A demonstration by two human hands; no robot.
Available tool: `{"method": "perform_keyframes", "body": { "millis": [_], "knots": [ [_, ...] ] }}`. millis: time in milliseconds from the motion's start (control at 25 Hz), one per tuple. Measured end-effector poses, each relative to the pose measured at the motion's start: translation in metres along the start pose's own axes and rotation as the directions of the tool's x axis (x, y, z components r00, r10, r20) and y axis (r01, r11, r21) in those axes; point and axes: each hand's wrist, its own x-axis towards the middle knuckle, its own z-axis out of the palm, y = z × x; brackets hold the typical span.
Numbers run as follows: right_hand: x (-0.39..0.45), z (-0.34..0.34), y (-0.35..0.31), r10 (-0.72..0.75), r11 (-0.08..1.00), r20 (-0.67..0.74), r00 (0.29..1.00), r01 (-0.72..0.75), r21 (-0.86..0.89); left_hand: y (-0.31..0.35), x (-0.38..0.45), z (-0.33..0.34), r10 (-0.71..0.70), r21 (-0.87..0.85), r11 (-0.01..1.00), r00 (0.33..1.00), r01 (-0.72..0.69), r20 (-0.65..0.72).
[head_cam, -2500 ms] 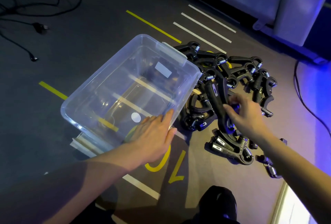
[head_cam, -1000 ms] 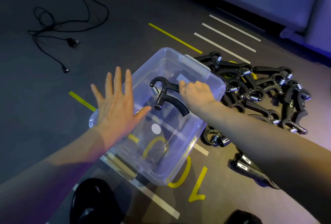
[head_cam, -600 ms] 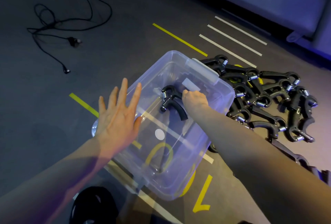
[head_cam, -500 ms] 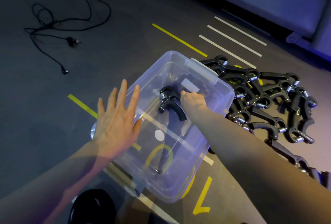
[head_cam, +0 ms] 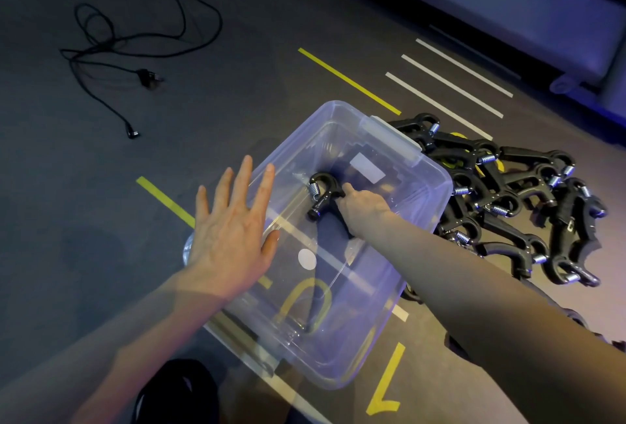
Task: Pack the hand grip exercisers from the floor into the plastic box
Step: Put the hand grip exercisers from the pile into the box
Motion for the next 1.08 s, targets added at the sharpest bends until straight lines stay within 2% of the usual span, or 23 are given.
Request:
{"method": "perform_keyframes", "body": {
  "millis": [120,200,280,360,400,480,560,600,720,840,960,1080],
  "knots": [
    [-0.004,0.001,0.002,0.042,0.999,0.101,0.994,-0.045,0.028,0.0,-0.002,0.0,0.015,0.026,1.0,1.0,-0.015,0.007],
    [-0.009,-0.002,0.005,0.048,0.991,0.08,0.996,-0.058,0.123,-0.002,-0.005,-0.001,0.031,0.038,0.999,0.999,-0.03,-0.012],
    [-0.021,-0.009,0.01,0.027,0.974,-0.06,0.998,-0.013,0.227,-0.002,-0.008,-0.002,0.019,0.033,0.999,1.0,-0.019,-0.013],
    [-0.044,-0.018,0.021,0.001,0.951,-0.263,0.965,0.081,0.298,0.003,-0.011,-0.002,0.009,0.023,1.0,1.0,-0.008,-0.008],
    [-0.06,-0.022,0.027,0.002,0.943,-0.386,0.923,0.127,0.308,0.008,-0.013,-0.004,0.017,0.009,1.0,1.0,-0.017,-0.02],
    [-0.096,-0.025,0.042,0.027,0.946,-0.61,0.792,0.177,0.272,0.024,-0.018,-0.008,0.069,-0.018,0.997,0.996,-0.07,-0.052],
    [-0.129,-0.014,0.06,0.086,0.941,-0.71,0.699,0.177,0.289,0.045,-0.029,-0.013,0.146,-0.032,0.988,0.985,-0.149,-0.092],
    [-0.143,-0.005,0.07,0.14,0.926,-0.705,0.695,0.159,0.341,0.056,-0.036,-0.014,0.184,-0.036,0.982,0.978,-0.188,-0.098],
    [-0.184,0.041,0.092,0.309,0.857,-0.568,0.763,0.035,0.514,0.086,-0.063,-0.015,0.299,0.002,0.954,0.951,-0.3,-0.075],
    [-0.209,0.096,0.09,0.394,0.816,-0.409,0.823,-0.107,0.568,0.096,-0.085,-0.007,0.35,0.035,0.936,0.937,-0.349,0.004],
    [-0.211,0.138,0.079,0.369,0.795,-0.201,0.908,-0.196,0.574,0.098,-0.095,0.003,0.387,0.045,0.92,0.92,-0.39,0.067],
    [-0.194,0.153,0.07,0.265,0.733,-0.012,0.964,-0.194,0.652,0.097,-0.094,0.01,0.413,0.01,0.909,0.904,-0.416,0.108]
  ]
}}
